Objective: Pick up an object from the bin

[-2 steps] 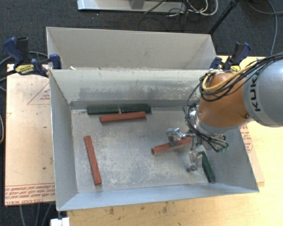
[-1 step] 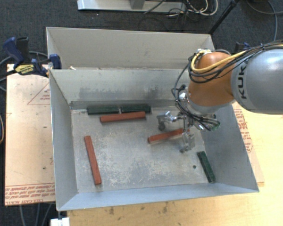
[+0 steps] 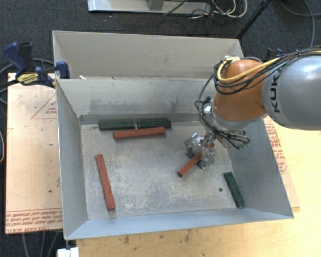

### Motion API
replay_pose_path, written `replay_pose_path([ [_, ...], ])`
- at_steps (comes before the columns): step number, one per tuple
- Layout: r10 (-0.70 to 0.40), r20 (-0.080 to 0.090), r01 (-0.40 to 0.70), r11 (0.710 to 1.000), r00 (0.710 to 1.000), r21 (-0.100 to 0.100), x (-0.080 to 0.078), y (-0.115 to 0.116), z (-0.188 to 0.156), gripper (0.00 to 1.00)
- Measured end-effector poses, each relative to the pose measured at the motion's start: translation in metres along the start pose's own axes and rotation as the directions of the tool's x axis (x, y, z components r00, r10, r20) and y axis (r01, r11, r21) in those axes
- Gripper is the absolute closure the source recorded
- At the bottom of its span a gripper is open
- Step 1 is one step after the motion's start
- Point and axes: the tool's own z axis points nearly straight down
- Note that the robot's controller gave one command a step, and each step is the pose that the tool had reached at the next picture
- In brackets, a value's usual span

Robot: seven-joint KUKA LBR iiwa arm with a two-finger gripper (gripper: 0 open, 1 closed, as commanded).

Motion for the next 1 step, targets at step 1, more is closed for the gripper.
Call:
replay_pose_path([
  [1,-0.34,0.003,0.34,0.94,0.94,0.006,-0.0091,-0.029,-0.1463,1.0],
])
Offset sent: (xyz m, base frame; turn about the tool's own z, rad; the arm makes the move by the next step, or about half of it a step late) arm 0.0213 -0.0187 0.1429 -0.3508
